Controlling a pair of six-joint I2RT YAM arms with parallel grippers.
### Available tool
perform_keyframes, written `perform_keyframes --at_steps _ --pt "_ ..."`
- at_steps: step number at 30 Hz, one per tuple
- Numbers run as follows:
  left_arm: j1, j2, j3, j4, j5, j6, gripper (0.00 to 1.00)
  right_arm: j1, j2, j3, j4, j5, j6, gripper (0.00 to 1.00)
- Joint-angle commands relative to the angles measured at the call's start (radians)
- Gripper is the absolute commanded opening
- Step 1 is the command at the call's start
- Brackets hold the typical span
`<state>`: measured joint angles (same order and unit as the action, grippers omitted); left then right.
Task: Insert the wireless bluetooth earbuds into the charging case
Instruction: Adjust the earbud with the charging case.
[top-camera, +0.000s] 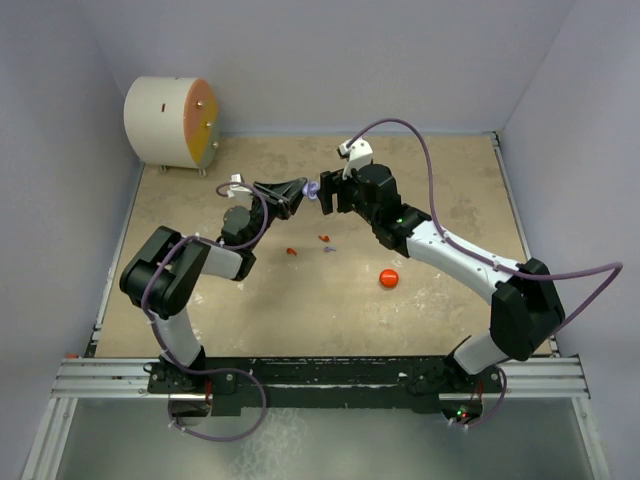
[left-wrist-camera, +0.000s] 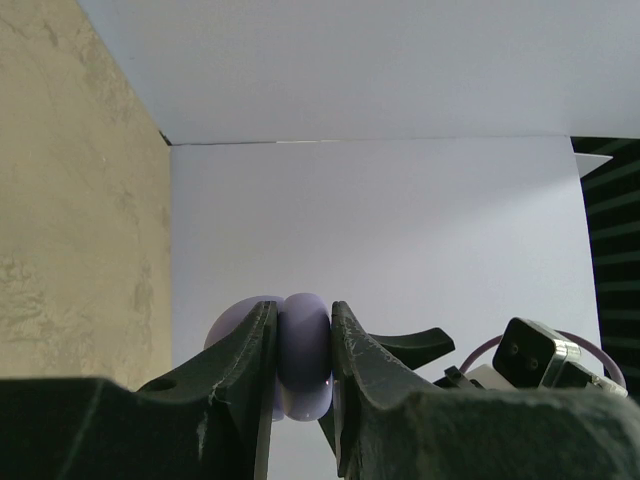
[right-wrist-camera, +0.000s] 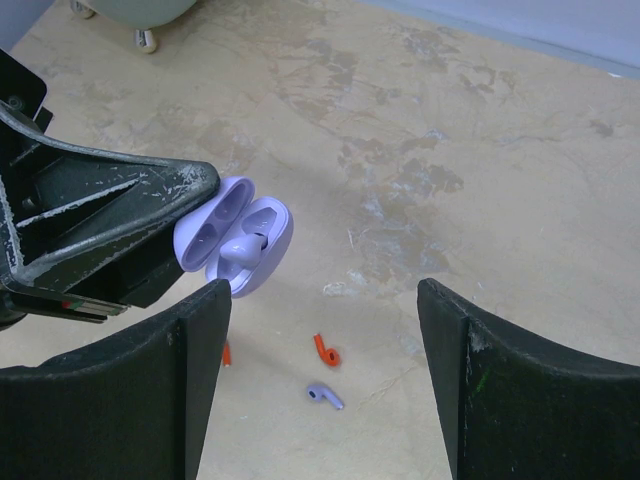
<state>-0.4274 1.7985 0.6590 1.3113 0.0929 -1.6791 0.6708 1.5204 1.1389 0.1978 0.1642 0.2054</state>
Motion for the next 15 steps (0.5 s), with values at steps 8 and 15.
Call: perform_keyframes --at_steps 8,15 --pt "-0.011 -0.067 -0.001 0.021 -0.002 0.036 0.00 -0.003 0.006 0.027 0.054 -0.011 -0.003 0.77" --pt "-0.017 -0.074 0.000 0.009 -0.003 0.043 0.00 -0.003 0.009 0.028 0.054 -0.012 -0.004 0.77"
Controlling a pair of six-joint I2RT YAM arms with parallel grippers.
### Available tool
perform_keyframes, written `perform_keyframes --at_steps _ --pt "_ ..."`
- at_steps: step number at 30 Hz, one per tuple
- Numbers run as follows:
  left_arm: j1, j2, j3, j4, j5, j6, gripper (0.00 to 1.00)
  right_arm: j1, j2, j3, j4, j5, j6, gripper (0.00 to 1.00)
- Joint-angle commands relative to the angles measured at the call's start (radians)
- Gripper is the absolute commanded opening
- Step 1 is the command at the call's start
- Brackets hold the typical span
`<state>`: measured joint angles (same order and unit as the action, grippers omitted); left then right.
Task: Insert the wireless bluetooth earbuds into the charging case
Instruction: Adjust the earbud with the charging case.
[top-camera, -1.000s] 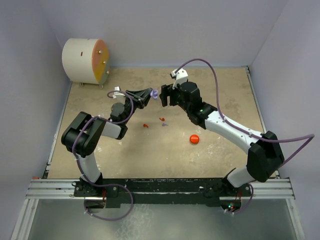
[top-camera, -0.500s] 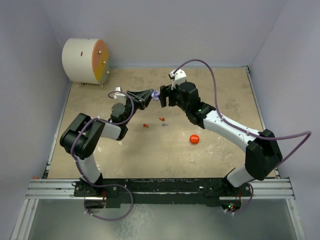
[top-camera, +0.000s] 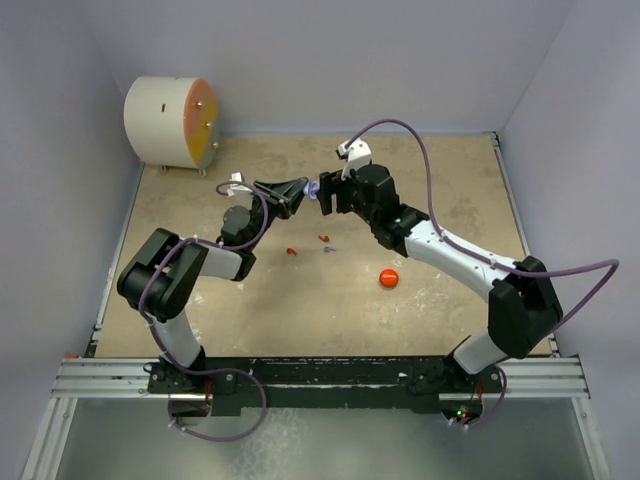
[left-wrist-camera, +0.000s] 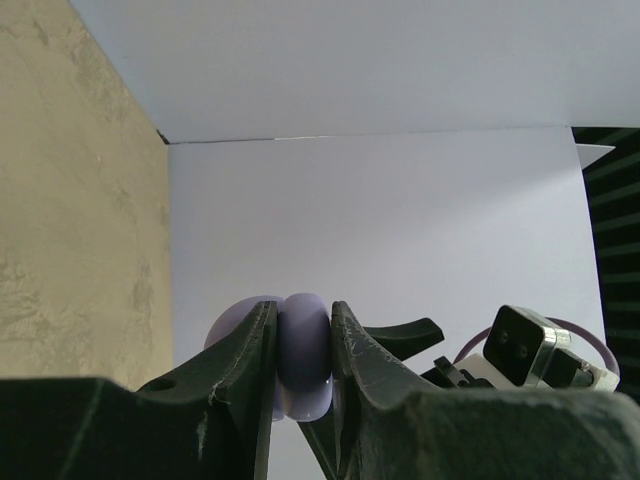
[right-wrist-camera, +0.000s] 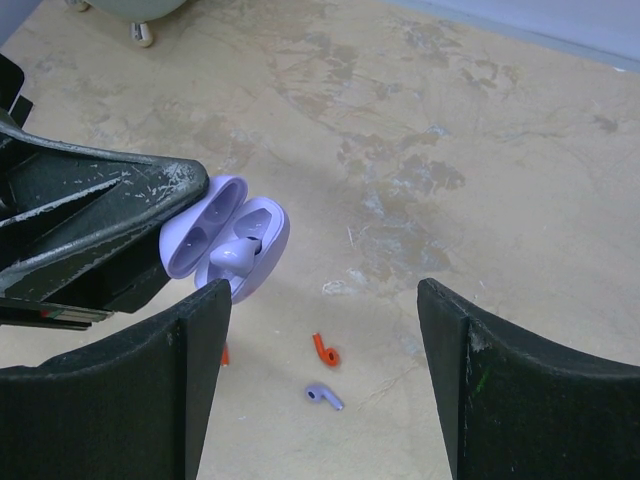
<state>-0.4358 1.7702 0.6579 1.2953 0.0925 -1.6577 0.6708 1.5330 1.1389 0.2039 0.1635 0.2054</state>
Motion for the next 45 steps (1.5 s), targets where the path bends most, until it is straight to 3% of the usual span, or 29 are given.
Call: perform_keyframes --at_steps 1,45 --pt "-0.009 -0.046 0.000 0.025 -0.003 0.022 0.00 -0.003 -0.004 0.028 0.048 -0.010 -0.004 0.77" --pt "-0.032 -0.089 -0.029 -0.012 -0.016 0.047 0.00 -0.003 0.010 0.046 0.045 0.001 0.003 0.77"
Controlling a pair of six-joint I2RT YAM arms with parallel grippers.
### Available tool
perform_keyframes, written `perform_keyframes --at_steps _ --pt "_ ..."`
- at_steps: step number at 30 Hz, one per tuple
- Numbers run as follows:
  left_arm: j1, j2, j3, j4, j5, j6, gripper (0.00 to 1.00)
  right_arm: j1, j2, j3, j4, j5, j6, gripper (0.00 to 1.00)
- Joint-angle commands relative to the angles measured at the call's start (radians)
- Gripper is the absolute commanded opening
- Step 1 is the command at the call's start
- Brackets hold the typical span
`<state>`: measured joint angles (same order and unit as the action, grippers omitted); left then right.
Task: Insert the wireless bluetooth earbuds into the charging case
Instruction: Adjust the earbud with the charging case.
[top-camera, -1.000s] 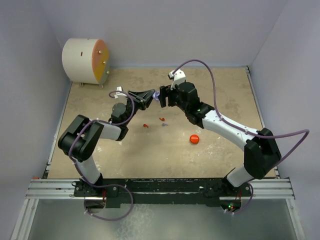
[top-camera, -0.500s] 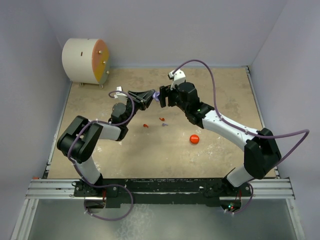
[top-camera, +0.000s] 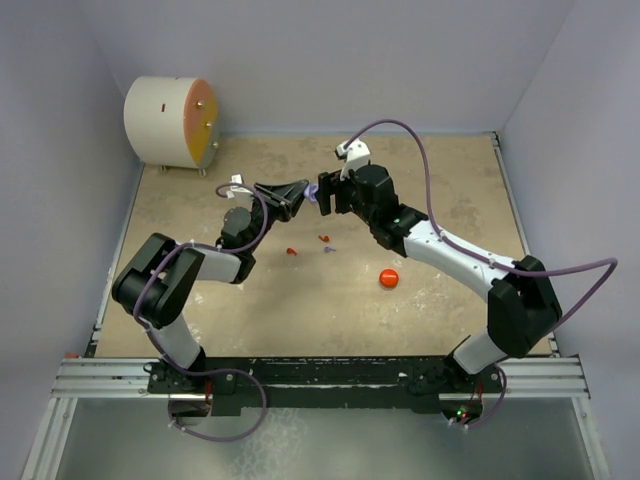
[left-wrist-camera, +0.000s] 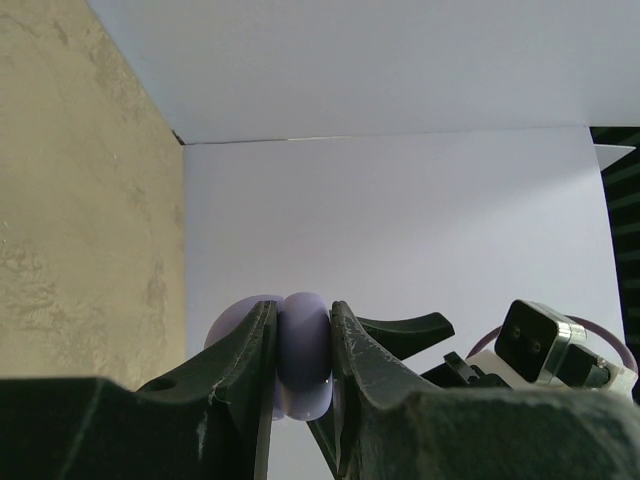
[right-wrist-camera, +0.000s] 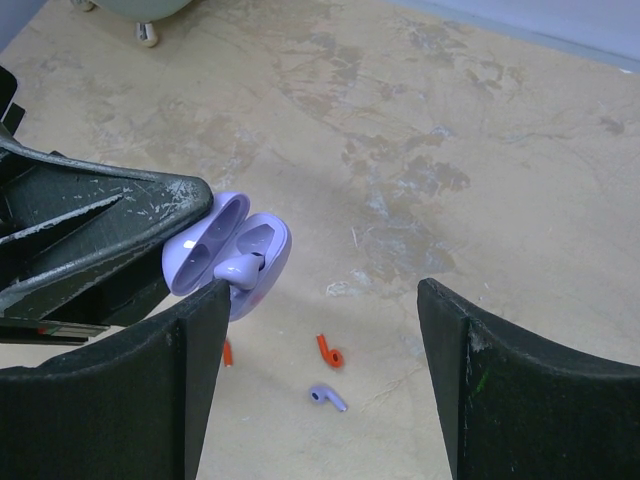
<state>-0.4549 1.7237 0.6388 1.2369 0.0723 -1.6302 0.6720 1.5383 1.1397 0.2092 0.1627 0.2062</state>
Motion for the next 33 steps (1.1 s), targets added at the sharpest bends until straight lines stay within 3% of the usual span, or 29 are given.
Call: perform_keyframes --at_steps 1,33 --pt "-0.014 -0.042 -0.010 0.047 0.004 0.018 0.00 -0.004 0.005 0.046 0.039 0.000 0.001 0.77" --pt "-0.022 -0.020 -0.011 0.063 0.003 0.013 0.00 -0.003 0.025 0.061 0.041 0.015 0.006 0.77"
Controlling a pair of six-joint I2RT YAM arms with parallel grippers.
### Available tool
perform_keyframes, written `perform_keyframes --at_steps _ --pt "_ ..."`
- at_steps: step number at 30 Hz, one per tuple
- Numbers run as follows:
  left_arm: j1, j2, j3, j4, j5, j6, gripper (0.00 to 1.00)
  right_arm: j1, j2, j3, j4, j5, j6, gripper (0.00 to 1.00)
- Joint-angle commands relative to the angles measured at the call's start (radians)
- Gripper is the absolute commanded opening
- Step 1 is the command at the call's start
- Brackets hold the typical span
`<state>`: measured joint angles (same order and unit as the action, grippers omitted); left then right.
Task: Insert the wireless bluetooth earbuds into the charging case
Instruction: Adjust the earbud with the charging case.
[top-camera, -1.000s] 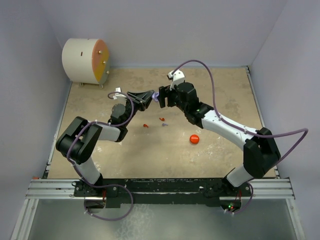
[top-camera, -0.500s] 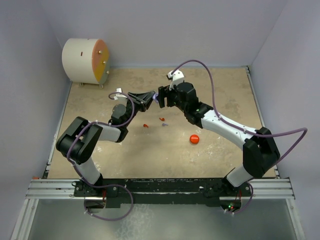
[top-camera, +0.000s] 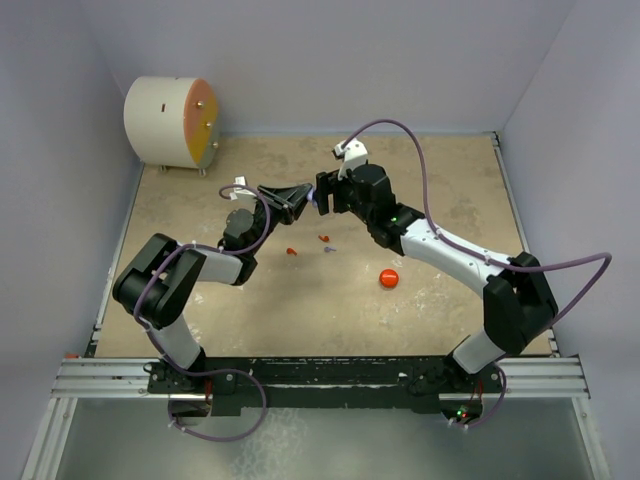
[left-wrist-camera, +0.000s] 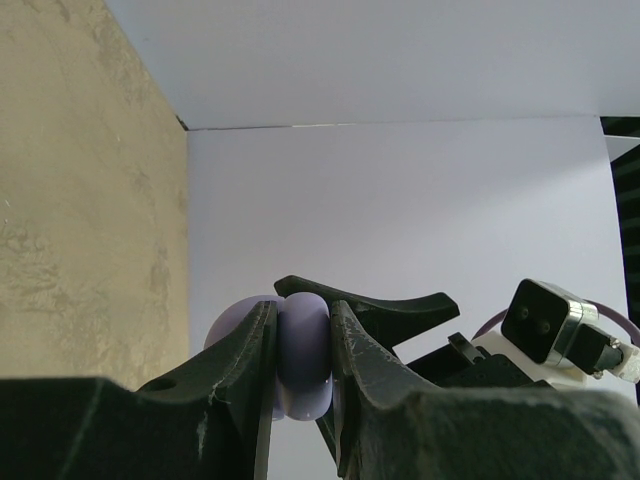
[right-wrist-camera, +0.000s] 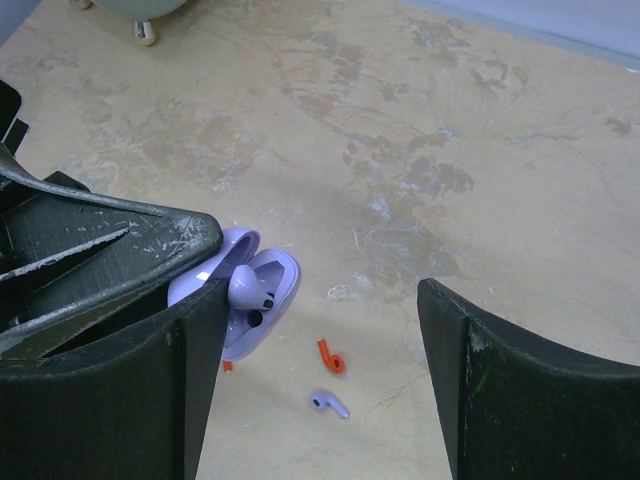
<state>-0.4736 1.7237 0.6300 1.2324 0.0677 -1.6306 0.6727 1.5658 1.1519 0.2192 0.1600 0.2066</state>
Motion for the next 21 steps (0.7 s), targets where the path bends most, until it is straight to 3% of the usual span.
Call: perform_keyframes --at_steps 1,21 --pt "-0.003 -0.019 -0.003 0.067 0.009 0.012 0.00 -0.004 -0.001 0.051 0.028 0.018 0.012 0.77" --pt "-0.005 0.007 -0.013 0.093 0.004 -0.001 0.00 -0.004 0.007 0.080 0.044 0.015 0.005 0.77"
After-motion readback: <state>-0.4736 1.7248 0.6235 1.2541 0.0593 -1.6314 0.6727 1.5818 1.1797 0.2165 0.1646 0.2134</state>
